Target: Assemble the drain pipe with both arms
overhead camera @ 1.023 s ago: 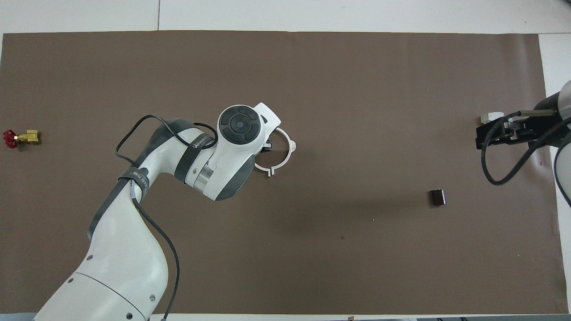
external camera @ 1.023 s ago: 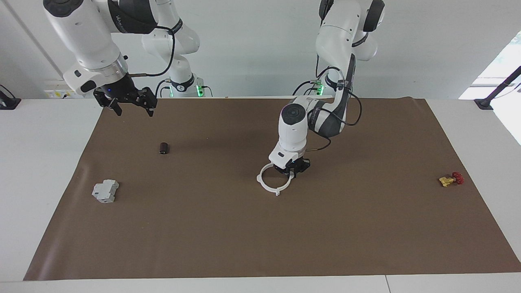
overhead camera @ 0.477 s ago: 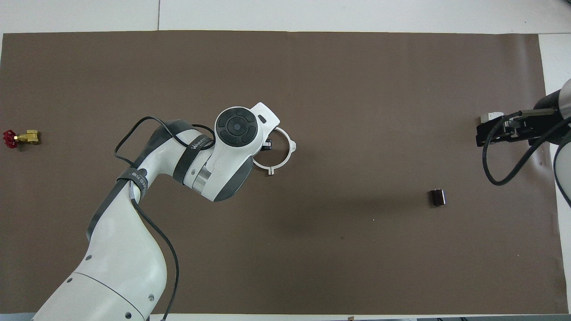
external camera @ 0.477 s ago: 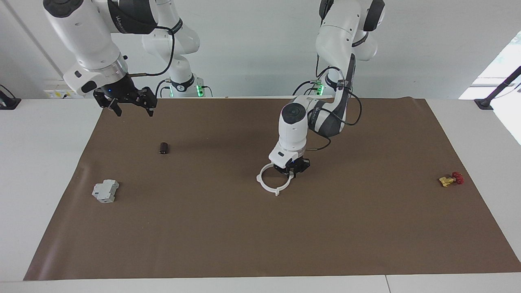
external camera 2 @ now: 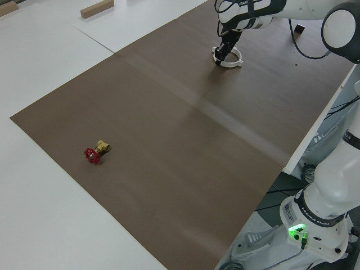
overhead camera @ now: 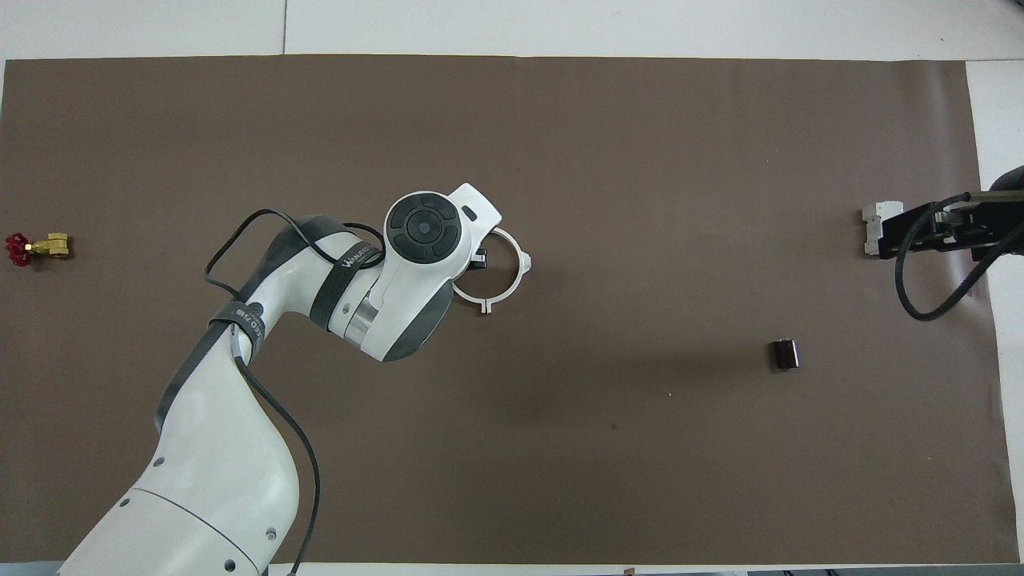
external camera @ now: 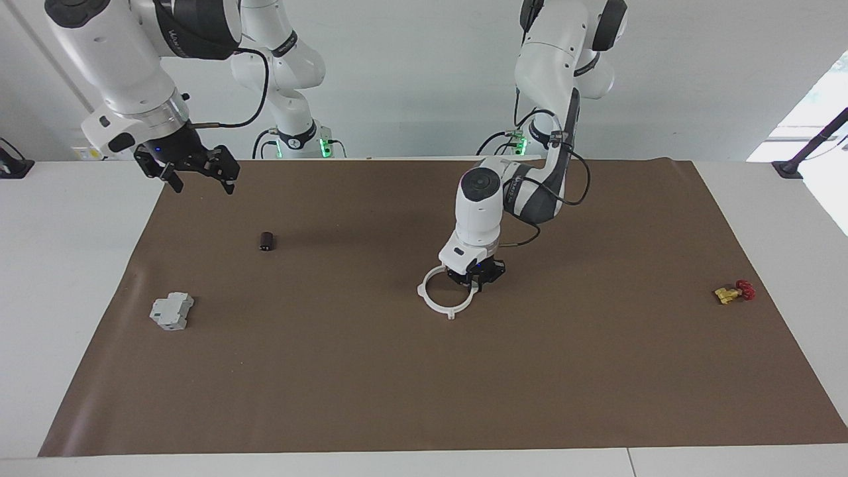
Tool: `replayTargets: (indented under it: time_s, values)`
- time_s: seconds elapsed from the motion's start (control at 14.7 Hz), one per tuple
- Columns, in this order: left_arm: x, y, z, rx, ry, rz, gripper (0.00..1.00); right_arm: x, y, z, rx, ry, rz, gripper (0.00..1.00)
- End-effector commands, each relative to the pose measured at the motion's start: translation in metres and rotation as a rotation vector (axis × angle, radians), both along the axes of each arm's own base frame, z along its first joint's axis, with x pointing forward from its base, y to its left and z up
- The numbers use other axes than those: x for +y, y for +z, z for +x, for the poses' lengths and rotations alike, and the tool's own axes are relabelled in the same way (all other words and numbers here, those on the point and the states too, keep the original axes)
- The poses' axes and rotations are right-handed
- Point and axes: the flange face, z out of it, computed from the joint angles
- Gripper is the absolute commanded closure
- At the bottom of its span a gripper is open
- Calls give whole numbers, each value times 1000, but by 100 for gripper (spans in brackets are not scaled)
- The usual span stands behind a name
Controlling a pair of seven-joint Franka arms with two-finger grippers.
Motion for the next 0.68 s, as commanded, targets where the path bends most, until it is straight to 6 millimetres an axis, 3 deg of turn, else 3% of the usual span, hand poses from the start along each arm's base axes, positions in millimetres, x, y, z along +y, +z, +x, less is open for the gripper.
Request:
replayTargets:
  time_s: [0.0,0.2,0.27,0.34,0.41,0.61]
  values:
    - [5,-2,-5,-15,-2,7,100,-4,7,-4,-21,14,24,0]
    - [4,-2,-4,-18,-8,5,100,-9,13,-3,-26,1,27,0]
    - [4,-1,-4,-21,-8,1,61,-14,12,-4,-20,-6,27,0]
    - [4,-2,-4,-21,-15,2,15,-14,11,-4,-20,-5,27,0]
    - [4,-1,-4,-22,-16,2,0,-14,11,-4,-21,-3,28,0]
    - [5,7,-3,-28,-9,-2,0,-13,11,-4,-20,-2,29,0]
